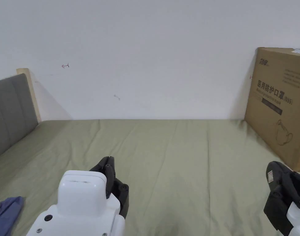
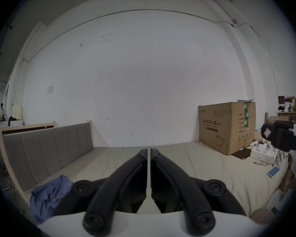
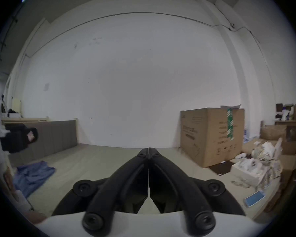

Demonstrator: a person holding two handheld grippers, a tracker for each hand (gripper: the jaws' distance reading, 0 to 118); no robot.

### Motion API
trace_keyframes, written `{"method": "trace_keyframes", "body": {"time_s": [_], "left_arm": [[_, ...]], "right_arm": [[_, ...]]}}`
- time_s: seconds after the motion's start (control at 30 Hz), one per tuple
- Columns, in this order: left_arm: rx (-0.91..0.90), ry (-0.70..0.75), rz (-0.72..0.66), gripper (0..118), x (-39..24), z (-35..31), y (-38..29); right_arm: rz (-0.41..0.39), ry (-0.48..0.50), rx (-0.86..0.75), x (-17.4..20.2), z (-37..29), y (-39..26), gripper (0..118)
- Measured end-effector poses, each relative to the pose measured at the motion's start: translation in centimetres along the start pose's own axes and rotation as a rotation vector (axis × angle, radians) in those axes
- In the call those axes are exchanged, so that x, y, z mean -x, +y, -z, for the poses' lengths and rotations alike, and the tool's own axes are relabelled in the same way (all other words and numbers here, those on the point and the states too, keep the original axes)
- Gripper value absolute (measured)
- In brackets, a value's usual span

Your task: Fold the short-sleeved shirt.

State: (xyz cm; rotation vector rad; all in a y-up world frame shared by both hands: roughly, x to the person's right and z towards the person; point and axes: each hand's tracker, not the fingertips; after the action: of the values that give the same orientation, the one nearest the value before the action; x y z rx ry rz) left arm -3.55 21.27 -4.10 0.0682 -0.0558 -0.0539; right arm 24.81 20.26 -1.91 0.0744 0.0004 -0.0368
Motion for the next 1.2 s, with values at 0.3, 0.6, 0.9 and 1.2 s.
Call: {"method": "trace_keyframes", "body": {"time_s": [0.3,0.6,0.9,1.2], "left_arm": [[0.073,0.177,0.094,0,5.0,-1.6,0.8],[0.192,0.688,0.14,0,18.5,-9.7,0.1],[0.349,0.566,-0.144,0,28.1,-5.1,2.3],[1.0,0.193,-0.792,116,42.0,10.7,-14.7]], "right_arm": [[-0.024,0.089,0.064,4.1,2.8,-1.2,0],[0.09,0.584,0.158,17.8,6.0,-0.8,0],[-0.025,0.535,0.291,16.9,8.1,-2.4,0],[-0.011,0.413,0.538,13.3,10.1,-7.6,0]]}}
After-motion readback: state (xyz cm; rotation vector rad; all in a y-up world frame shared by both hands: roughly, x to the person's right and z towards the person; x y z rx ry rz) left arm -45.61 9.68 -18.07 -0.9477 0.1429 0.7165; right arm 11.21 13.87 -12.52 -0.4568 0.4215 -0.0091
